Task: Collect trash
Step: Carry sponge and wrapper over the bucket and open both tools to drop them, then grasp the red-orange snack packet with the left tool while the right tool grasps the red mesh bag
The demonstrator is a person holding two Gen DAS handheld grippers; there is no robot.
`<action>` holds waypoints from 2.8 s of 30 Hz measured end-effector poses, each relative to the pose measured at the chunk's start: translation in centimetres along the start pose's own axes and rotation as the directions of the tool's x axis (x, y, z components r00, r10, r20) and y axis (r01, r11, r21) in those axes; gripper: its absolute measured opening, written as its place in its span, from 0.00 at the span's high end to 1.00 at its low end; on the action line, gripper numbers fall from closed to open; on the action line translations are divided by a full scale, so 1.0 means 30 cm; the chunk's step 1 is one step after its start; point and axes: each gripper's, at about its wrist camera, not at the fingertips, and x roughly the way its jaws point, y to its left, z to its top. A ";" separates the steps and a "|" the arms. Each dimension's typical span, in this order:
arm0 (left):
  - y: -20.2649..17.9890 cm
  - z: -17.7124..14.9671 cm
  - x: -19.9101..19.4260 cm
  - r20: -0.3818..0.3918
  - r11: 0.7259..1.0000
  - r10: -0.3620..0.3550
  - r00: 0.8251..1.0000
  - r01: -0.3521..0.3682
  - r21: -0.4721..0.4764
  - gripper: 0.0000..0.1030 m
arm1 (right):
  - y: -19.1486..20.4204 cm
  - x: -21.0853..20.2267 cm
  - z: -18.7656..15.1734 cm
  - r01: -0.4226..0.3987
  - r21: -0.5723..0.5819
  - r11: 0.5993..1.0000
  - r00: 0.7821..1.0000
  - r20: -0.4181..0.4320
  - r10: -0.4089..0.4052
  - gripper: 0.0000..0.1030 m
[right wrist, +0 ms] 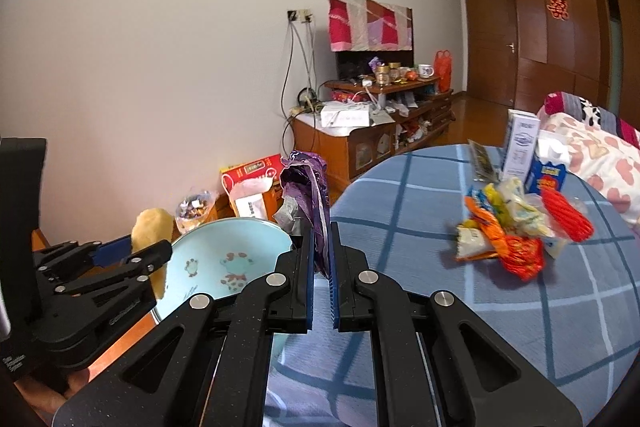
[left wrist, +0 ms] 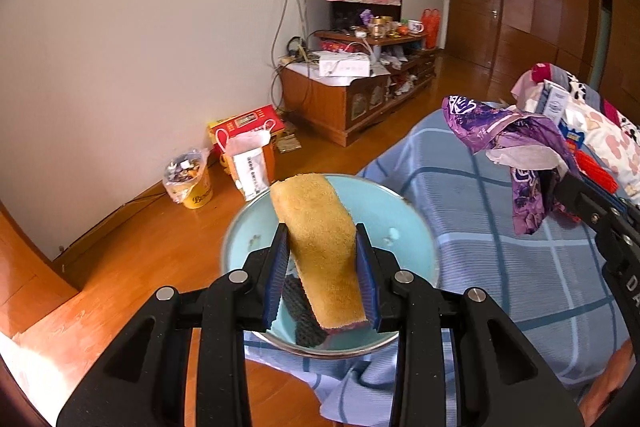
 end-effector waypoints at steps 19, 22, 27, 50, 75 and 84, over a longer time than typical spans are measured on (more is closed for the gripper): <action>0.089 -0.054 0.144 -0.109 0.998 0.055 0.992 -0.058 -0.029 0.69 | 0.124 0.318 -0.027 -0.063 -0.043 0.997 0.980 -0.190 0.053 0.90; 0.099 -0.059 0.164 -0.129 0.997 0.057 0.990 -0.062 -0.038 0.67 | 0.120 0.343 -0.030 -0.087 -0.019 0.996 0.974 -0.210 0.081 0.65; 0.096 -0.063 0.185 -0.142 0.996 0.071 0.987 -0.077 -0.044 0.56 | 0.086 0.313 -0.008 -0.081 0.009 0.997 0.984 -0.161 0.081 0.41; -0.141 -0.037 0.100 -0.043 0.998 0.017 0.999 -0.015 0.054 0.10 | -0.309 0.051 -0.053 0.421 0.147 0.895 0.904 0.014 -0.428 0.10; -0.552 0.081 0.129 -0.044 0.970 -0.175 0.984 0.180 0.161 0.08 | -0.896 0.089 0.035 0.427 0.264 0.865 0.904 -0.127 -0.408 0.40; -0.676 0.095 0.161 -0.059 0.955 -0.211 0.976 0.218 0.198 0.10 | -0.914 0.178 -0.032 0.347 0.265 0.900 0.926 -0.246 -0.285 0.77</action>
